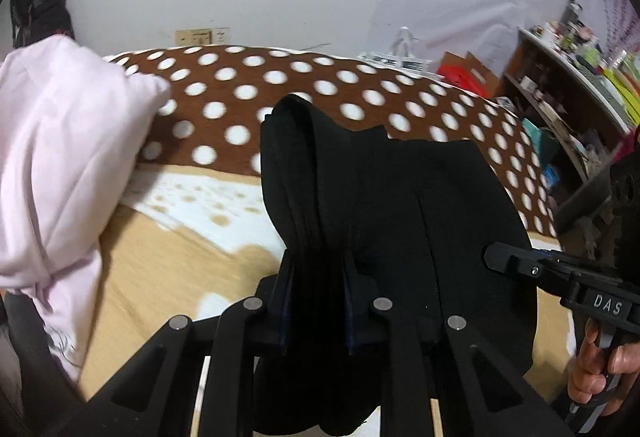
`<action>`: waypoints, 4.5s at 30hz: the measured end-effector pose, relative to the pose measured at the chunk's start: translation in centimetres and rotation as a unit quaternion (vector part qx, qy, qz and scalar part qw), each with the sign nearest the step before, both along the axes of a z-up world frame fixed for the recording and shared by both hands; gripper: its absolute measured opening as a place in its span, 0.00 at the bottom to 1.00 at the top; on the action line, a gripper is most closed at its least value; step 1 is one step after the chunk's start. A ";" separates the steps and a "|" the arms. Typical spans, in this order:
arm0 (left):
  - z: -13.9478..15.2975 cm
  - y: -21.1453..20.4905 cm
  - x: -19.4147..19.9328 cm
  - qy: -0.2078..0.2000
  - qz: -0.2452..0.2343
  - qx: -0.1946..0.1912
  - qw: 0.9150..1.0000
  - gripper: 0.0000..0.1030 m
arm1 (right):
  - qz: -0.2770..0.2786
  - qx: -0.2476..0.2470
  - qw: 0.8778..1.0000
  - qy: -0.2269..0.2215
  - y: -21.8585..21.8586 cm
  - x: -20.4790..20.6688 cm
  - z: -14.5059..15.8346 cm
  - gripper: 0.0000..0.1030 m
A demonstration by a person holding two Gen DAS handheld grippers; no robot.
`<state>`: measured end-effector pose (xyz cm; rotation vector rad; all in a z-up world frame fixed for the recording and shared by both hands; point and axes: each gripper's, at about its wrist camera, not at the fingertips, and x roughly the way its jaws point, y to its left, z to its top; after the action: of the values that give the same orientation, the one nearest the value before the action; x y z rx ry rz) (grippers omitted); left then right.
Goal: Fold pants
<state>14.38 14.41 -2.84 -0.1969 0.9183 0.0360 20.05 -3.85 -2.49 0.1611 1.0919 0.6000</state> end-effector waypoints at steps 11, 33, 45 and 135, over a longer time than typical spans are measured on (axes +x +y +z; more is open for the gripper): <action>-5.9 4.1 -0.6 0.038 0.073 -0.035 0.996 0.37 | -0.024 -0.109 0.994 -0.009 0.6 -0.3 -4.1 0.34; -2.5 -2.4 -6.6 -0.002 0.100 -0.004 0.995 0.37 | 0.024 -0.133 0.989 -0.056 -0.1 -10.0 -1.2 0.34; 0.5 -6.9 -11.6 -0.015 0.066 0.049 0.997 0.37 | 0.017 -0.135 0.988 -0.074 -1.8 -15.3 0.5 0.42; -1.9 -7.0 -10.9 0.019 0.076 0.055 0.995 0.37 | 0.030 -0.157 0.985 -0.068 -0.6 -15.6 -0.7 0.42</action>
<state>3.46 7.42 -4.78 -0.1641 0.9349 0.2309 4.43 -4.50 -3.14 -0.1845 1.0461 0.4787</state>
